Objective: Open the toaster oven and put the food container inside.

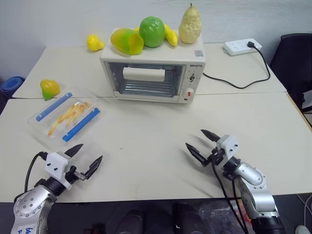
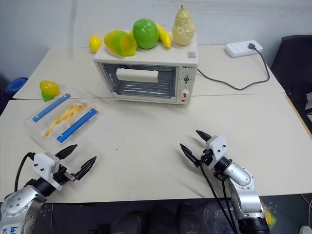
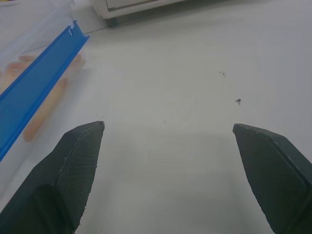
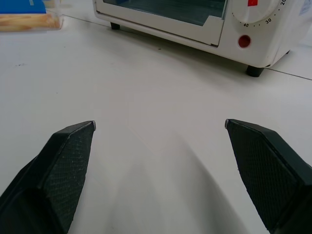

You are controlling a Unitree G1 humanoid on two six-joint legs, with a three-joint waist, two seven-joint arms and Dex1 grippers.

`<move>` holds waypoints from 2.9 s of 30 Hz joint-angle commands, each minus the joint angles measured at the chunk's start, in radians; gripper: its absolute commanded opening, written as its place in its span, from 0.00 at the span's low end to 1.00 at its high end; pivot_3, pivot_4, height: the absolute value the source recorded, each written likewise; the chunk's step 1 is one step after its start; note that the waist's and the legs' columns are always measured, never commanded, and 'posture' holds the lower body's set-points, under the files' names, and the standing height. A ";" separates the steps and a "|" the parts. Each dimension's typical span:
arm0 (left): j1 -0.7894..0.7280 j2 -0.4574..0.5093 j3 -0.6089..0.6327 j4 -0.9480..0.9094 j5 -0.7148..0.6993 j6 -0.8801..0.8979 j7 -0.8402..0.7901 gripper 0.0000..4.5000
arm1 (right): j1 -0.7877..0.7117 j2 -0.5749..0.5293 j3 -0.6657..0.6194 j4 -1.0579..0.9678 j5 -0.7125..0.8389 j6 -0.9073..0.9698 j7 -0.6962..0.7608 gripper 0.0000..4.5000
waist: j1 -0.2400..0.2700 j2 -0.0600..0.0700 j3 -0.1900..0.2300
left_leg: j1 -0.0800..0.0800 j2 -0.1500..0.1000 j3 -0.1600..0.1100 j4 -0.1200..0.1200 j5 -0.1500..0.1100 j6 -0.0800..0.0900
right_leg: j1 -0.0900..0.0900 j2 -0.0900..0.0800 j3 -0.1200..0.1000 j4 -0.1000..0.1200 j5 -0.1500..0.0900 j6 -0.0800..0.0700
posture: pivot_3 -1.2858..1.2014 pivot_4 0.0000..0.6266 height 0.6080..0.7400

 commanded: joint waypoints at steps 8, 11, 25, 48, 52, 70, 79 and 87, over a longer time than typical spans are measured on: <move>-0.101 0.147 0.150 -0.054 -0.445 0.285 -0.174 1.00 | -0.284 -0.009 0.069 -0.136 0.180 0.312 0.073 0.99 | -0.007 0.001 0.001 | -0.001 0.003 0.000 0.001 0.000 -0.001 | -0.002 0.002 0.000 0.002 0.001 -0.003 | 0.52 0.24 1.00; -0.178 0.229 0.179 -0.042 -0.530 0.375 -0.212 1.00 | -0.432 0.016 0.082 -0.100 0.195 0.417 0.041 0.99 | -0.003 0.001 0.001 | -0.001 0.004 -0.003 0.000 0.000 -0.003 | -0.002 0.002 -0.002 0.001 0.001 -0.005 | 0.52 0.24 1.00; -0.343 0.220 0.171 -0.012 -0.531 0.429 -0.175 1.00 | -0.836 0.170 0.094 0.250 0.074 0.417 -0.049 0.99 | -0.030 0.001 0.001 | -0.003 0.004 -0.001 -0.001 0.000 -0.003 | -0.004 0.002 -0.003 0.002 0.001 -0.005 | 0.52 0.24 1.00; -0.805 0.228 0.038 0.367 -0.302 0.369 -0.053 0.39 | -0.594 0.089 0.313 0.095 -0.063 0.305 0.190 1.00 | -0.029 0.000 0.000 | -0.003 0.003 0.002 0.001 0.000 -0.003 | -0.007 0.003 -0.006 0.003 0.001 -0.004 | 0.52 0.24 1.00; -0.958 0.203 -0.070 0.563 -0.179 0.289 -0.096 0.12 | -0.595 0.099 0.315 0.154 -0.109 0.239 0.178 1.00 | -0.034 0.000 0.000 | -0.003 0.003 0.004 0.001 0.000 -0.003 | -0.008 0.004 -0.006 0.003 0.001 -0.004 | 0.52 0.24 1.00; -0.815 0.176 -0.257 0.474 0.009 0.226 -0.263 0.01 | -0.062 -0.117 0.065 -0.078 0.055 0.030 0.292 1.00 | -0.026 -0.001 0.000 | -0.013 0.002 0.009 0.013 -0.002 -0.001 | -0.019 0.001 -0.005 0.011 0.004 -0.002 | 0.52 0.24 1.00; -0.633 0.082 -0.231 0.340 0.057 0.200 -0.093 0.01 | -0.068 -0.105 0.020 -0.108 0.128 0.024 0.287 1.00 | -0.014 -0.001 0.000 | -0.013 0.002 0.009 0.013 -0.002 -0.001 | -0.019 0.001 -0.003 0.011 0.004 -0.002 | 0.52 0.24 1.00; -0.348 0.003 0.055 -0.017 -0.267 0.263 -0.065 0.19 | -0.164 -0.050 0.019 -0.065 0.227 0.037 0.349 1.00 | -0.009 -0.001 0.000 | -0.014 0.003 0.009 0.013 -0.003 -0.001 | -0.019 0.001 -0.002 0.010 0.004 -0.002 | 0.52 0.24 1.00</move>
